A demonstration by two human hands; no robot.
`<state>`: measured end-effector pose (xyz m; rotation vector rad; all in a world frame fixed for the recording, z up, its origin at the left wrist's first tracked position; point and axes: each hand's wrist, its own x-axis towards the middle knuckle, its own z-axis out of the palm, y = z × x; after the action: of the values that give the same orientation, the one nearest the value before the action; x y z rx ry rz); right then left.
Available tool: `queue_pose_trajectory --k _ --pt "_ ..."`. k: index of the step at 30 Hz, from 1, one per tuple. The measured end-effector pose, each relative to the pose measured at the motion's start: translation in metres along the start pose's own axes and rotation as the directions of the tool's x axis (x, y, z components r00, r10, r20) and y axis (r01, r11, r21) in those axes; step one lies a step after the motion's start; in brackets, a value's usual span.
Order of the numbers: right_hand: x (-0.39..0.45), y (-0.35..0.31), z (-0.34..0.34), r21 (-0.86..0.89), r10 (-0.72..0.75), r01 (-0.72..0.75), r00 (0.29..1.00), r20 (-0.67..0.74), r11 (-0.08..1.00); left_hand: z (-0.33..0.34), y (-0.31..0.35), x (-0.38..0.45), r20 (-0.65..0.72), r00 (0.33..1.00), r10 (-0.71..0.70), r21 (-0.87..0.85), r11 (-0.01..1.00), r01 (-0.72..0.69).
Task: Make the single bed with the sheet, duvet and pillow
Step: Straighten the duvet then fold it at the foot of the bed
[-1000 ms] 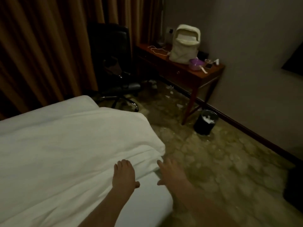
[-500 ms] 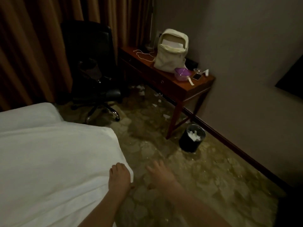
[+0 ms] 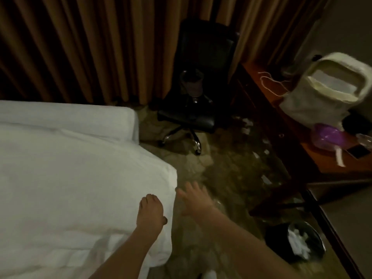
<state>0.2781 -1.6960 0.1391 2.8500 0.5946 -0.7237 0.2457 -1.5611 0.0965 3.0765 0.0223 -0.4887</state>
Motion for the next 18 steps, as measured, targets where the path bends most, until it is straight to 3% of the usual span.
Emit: queue_pose_trajectory --k 4,8,18 --pt "0.056 0.041 -0.019 -0.056 -0.153 0.151 0.988 -0.031 0.987 -0.013 0.013 0.035 0.022 0.976 -0.215 -0.049 0.975 0.215" --pt "0.100 0.065 -0.033 -0.131 -0.285 0.284 0.959 0.011 0.950 -0.019 0.024 0.056 0.087 0.937 -0.337 -0.078 0.936 0.344" --pt "0.218 0.042 -0.052 -0.332 -0.575 0.598 0.799 0.174 0.730 -0.005 -0.007 0.124 0.161 0.784 -0.599 -0.152 0.770 0.619"
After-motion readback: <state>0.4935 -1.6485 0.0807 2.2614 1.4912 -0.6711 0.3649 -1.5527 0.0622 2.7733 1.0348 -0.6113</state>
